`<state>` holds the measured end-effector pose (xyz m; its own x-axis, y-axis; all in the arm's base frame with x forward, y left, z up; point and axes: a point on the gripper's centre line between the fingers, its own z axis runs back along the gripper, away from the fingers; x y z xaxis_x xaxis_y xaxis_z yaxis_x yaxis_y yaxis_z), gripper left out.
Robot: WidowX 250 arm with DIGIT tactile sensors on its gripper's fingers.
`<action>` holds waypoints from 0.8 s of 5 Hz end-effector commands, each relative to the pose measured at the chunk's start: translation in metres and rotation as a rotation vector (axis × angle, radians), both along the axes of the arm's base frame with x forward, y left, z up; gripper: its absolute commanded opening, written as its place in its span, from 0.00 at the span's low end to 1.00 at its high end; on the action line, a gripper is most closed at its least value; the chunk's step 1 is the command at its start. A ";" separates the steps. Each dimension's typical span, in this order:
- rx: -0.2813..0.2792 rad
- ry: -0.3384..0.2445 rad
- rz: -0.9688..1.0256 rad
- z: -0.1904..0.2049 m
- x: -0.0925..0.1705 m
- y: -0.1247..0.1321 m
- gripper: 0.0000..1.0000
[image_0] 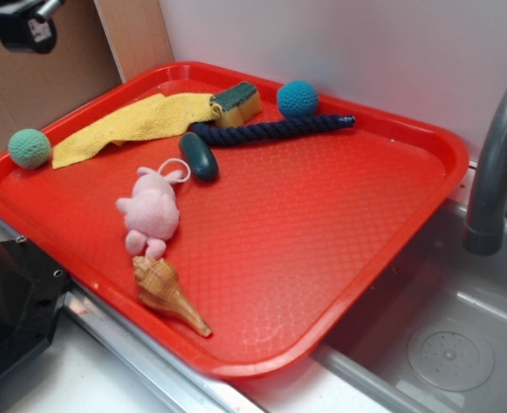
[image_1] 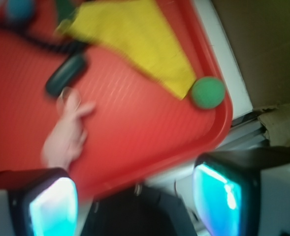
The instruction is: Grab the green ball.
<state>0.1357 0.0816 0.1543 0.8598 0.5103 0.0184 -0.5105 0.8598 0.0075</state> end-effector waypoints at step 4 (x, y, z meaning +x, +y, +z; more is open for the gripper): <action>0.247 -0.097 0.474 -0.091 0.004 0.089 1.00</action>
